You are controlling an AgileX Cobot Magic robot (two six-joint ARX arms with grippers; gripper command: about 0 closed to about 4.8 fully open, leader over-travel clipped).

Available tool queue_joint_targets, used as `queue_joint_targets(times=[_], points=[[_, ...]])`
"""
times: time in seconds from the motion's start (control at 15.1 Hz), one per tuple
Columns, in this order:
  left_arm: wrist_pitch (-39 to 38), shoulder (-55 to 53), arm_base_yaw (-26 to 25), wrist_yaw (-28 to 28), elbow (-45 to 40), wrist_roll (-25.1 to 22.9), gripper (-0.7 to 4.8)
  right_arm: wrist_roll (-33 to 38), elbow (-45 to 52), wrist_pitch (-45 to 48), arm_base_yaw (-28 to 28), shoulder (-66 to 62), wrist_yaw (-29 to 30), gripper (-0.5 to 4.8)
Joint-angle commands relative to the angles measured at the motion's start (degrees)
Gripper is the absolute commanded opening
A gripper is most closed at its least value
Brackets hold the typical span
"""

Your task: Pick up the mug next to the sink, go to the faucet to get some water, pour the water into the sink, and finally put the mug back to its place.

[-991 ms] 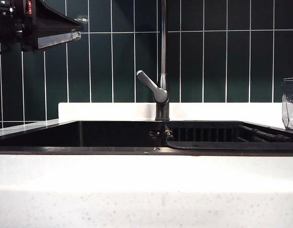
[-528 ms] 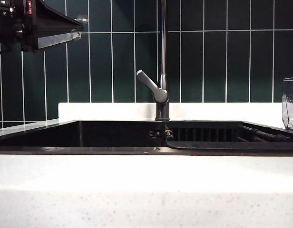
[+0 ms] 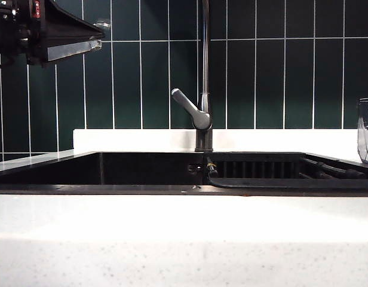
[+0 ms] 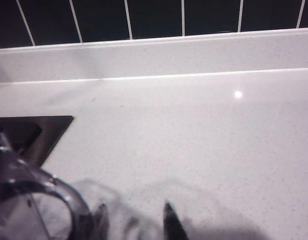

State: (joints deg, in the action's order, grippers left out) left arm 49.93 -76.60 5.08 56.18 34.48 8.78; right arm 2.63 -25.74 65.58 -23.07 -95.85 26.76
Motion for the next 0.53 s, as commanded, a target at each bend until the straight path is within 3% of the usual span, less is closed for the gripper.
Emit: queue_joint_targets(times=[0.07,0.2,0.33,0.46,0.53], points=[[0.3,0.1,0.0,0.3,0.4,-0.2,1.84,0.8,-0.6,0.7,0.1,-1.3,0.4,1.22],[0.2,0.1,0.0,0.3,0.4,-0.2,1.84,0.8,-0.9,0.8,0.0,-1.3,1.9,0.52],[-0.1,0.1,0.0,0.3,0.4,-0.2,1.84,0.9,-1.0,1.2,0.1,-1.3,1.9,0.47],[-0.1,0.1,0.0,0.2,0.4,-0.2,1.83,2.9,-1.0,1.4,0.1,-1.3,3.8,-0.06],[-0.2,0.1,0.0,0.2,0.4,-0.2,1.83,3.6,-1.0,1.6,0.1,-1.3,4.2,-0.07]])
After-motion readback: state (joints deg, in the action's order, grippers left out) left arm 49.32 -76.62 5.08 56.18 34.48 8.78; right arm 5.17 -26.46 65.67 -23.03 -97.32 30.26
